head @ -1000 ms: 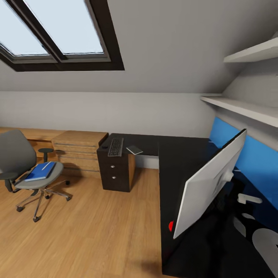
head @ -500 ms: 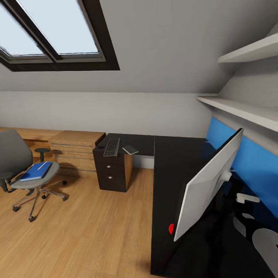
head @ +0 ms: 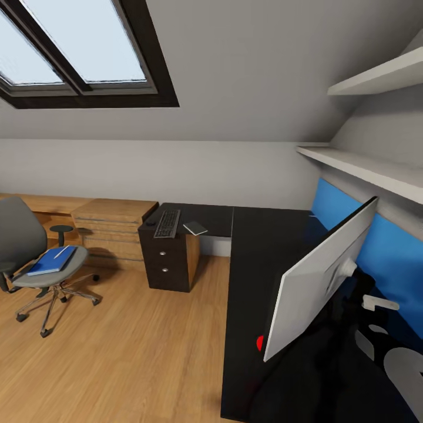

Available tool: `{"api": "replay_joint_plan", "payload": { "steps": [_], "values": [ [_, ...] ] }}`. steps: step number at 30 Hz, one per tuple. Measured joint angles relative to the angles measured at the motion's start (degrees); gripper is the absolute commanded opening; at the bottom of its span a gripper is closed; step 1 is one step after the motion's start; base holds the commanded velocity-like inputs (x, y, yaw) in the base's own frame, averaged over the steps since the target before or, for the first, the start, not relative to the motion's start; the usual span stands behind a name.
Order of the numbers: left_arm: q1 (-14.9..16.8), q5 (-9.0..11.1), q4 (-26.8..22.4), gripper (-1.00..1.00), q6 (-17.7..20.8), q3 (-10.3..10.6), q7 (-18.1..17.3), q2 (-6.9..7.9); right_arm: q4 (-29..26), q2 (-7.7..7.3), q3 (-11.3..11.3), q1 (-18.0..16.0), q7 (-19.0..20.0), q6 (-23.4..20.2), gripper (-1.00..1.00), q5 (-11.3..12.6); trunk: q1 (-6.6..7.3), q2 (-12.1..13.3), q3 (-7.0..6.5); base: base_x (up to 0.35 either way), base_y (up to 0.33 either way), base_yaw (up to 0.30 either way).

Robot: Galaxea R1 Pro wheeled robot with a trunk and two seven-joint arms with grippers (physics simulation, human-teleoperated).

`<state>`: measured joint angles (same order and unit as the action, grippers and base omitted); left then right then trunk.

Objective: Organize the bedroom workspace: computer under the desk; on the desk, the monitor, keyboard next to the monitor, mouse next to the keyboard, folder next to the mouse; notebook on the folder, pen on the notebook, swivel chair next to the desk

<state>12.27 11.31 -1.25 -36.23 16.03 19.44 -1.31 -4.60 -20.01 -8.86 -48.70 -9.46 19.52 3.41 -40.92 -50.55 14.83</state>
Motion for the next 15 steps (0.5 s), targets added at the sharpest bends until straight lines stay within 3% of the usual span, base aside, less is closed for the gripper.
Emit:
{"api": "replay_joint_plan", "payload": {
  "steps": [15],
  "values": [
    [0.0,0.0,0.0,1.00,0.0,0.0,-0.2,0.00,0.0,0.00,0.0,0.0,0.0,0.0,-1.00,0.0,0.00,0.0,0.00,0.000,0.000,0.000]
  ]
}}
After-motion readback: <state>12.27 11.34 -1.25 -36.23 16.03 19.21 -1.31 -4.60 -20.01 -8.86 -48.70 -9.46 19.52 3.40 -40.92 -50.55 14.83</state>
